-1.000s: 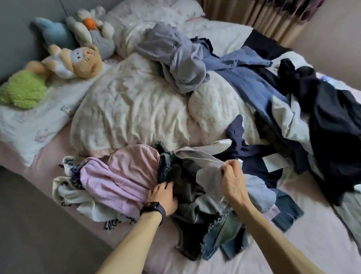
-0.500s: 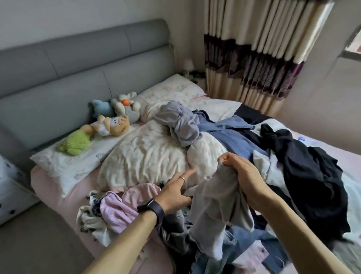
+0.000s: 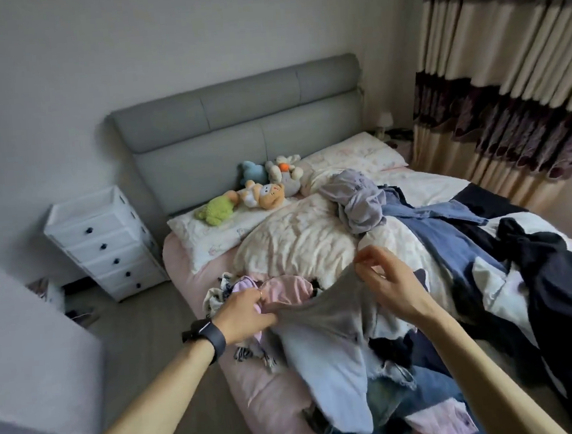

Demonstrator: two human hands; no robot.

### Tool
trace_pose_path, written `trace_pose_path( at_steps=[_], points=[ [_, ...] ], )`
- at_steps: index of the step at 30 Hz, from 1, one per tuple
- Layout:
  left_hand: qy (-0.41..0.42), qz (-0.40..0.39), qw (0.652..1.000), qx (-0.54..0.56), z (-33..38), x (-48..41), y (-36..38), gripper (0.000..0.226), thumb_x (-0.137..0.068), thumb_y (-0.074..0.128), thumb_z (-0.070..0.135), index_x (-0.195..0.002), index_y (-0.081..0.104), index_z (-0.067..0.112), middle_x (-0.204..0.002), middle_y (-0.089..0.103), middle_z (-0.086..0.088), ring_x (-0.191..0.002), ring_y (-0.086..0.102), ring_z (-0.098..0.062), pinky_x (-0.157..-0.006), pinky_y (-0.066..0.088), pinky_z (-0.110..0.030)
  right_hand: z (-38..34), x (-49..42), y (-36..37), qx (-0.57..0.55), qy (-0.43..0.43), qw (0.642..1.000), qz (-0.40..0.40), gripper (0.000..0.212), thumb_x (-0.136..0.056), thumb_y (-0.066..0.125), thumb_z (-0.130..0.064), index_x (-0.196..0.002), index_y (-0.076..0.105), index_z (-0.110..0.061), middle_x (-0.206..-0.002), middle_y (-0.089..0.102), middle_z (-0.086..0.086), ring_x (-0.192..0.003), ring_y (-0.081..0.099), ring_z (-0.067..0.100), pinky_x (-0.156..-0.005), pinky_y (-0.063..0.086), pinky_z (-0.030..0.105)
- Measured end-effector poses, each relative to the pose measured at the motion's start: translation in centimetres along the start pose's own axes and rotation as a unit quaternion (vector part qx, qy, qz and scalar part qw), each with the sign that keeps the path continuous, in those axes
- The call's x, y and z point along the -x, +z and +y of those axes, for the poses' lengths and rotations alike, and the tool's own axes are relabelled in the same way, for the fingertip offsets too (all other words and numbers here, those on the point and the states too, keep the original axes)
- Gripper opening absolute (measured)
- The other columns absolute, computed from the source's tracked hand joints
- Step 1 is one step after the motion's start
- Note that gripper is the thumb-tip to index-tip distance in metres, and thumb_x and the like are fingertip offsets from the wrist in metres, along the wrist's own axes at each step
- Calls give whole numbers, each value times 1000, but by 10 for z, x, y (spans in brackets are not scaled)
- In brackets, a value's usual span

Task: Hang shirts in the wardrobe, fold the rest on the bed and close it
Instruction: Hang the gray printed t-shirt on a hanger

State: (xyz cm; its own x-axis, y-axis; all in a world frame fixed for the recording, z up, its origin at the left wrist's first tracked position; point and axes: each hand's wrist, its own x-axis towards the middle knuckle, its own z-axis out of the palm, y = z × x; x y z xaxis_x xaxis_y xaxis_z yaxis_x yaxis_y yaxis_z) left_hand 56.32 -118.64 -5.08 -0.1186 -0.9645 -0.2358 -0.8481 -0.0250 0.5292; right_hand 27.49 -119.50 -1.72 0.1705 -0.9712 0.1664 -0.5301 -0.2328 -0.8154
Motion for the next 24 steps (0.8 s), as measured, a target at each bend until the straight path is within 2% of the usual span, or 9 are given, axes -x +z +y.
trace_pose_path(
  at_steps=[3, 5, 8, 10, 12, 15, 19, 21, 24],
  points=[
    [-55, 23, 998, 8, -32, 38, -24, 30, -78, 73, 29, -66, 49, 14, -63, 48, 6, -61, 45, -12, -53, 33, -26, -5, 2, 27, 57, -30, 998, 18, 9, -97, 61, -13, -101, 67, -18, -101, 61, 2, -97, 57, 27, -88, 46, 40],
    [-66, 30, 996, 48, -44, 61, -35, 38, -80, 75, 26, -57, 47, 20, -51, 40, 14, -50, 36, -3, -47, 24, -21, -13, 4, 46, 39, -9, 999, 37, 11, -97, 61, -20, -96, 64, -31, -90, 64, -2, -85, 61, 25, -77, 48, 36],
    [-70, 9, 989, 128, -57, 103, -50, 38, -83, 78, 24, -55, 54, 29, -47, 43, 15, -44, 38, -1, -46, 28, -16, -37, 4, 82, -56, 21, 998, 19, 15, -100, 55, -22, -94, 58, -36, -77, 72, -5, -63, 68, 16, -60, 53, 30],
    [-77, -19, 984, 160, -67, 137, -58, 29, -84, 80, 26, -67, 56, 23, -57, 49, 11, -49, 43, -3, -48, 33, -17, -61, 7, 112, -152, 27, 988, -24, 16, -103, 52, -19, -95, 57, -33, -86, 74, -4, -67, 73, 15, -59, 57, 32],
    [-93, -39, 979, 177, -75, 167, -64, 20, -87, 78, 26, -87, 66, 10, -73, 61, 1, -60, 52, -3, -58, 41, -15, -82, 11, 140, -193, 10, 978, -76, 11, -104, 53, -17, -98, 58, -25, -94, 72, -1, -85, 72, 14, -76, 58, 37],
    [-115, 36, 972, 199, -89, 205, -80, 22, -92, 70, 19, -106, 65, 3, -97, 67, -5, -85, 62, -12, -76, 47, -16, -118, 22, 178, -239, -3, 955, -178, 11, -103, 53, -14, -98, 58, -6, -95, 64, 12, -92, 60, 16, -92, 50, 45],
    [-91, 190, 966, 152, -99, 244, -110, 35, -97, 62, 21, -132, 56, 23, -123, 58, 4, -110, 58, -16, -80, 42, -12, -175, 42, 214, -286, -1, 903, -322, 10, -96, 60, -12, -87, 58, -7, -90, 58, 14, -87, 58, 22, -84, 50, 39],
    [-54, 200, 974, 92, -99, 254, -121, 46, -96, 63, 24, -141, 51, 30, -131, 53, 7, -118, 53, -11, -88, 37, -13, -198, 51, 223, -310, -12, 872, -379, 6, -90, 62, -14, -88, 58, -9, -84, 60, 8, -81, 58, 19, -75, 50, 29],
    [-41, 186, 980, 51, -106, 272, -135, 43, -93, 68, 25, -135, 61, 24, -134, 57, 2, -122, 52, -12, -98, 36, -16, -227, 64, 237, -306, -28, 858, -411, 9, -99, 54, -5, -92, 59, -9, -91, 58, 13, -86, 55, 24, -75, 45, 31]
  ],
)
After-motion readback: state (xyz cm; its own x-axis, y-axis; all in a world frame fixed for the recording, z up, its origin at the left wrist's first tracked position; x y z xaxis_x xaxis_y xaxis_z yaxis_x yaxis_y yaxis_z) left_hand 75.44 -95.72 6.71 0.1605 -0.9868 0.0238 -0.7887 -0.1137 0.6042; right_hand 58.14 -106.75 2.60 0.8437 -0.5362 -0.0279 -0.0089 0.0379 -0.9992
